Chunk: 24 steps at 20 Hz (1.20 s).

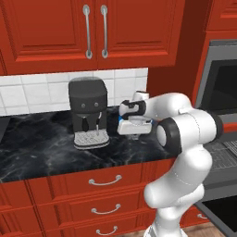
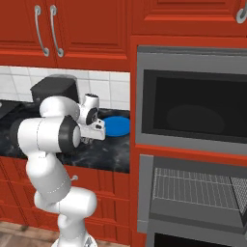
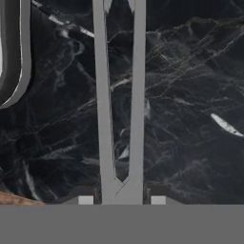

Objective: Pick up the tongs from the counter and place them near the plate next to the oven.

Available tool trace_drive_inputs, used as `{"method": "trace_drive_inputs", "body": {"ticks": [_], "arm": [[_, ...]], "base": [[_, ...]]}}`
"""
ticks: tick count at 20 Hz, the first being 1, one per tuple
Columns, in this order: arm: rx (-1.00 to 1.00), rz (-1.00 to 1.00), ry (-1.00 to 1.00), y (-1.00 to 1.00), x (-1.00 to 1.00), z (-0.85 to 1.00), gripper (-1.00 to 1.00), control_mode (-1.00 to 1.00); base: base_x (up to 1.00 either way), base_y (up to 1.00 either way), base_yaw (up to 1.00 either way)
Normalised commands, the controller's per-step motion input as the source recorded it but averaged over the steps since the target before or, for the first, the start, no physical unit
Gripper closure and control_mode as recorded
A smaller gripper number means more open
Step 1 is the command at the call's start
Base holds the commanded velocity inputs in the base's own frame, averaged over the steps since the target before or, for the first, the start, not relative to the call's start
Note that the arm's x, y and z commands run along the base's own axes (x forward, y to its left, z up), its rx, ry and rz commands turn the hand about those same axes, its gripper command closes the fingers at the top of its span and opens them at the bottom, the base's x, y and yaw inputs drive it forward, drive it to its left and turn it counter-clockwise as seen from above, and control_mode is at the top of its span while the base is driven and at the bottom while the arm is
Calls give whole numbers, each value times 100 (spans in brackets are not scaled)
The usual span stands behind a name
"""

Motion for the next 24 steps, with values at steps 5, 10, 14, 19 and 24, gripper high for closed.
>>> {"method": "trace_drive_inputs", "body": {"ticks": [5,10,14,19,24], "arm": [[0,0,0,8,26,-31,100,-100],[0,0,-2,0,17,-35,100,-100],[0,0,-7,0,12,-37,100,-100],[0,0,-6,13,5,-36,100,-100],[0,0,-5,23,14,-34,-100,-100]], "base": [[0,0,0],[0,0,0],[0,0,0],[0,0,0],[0,0,0]]}}
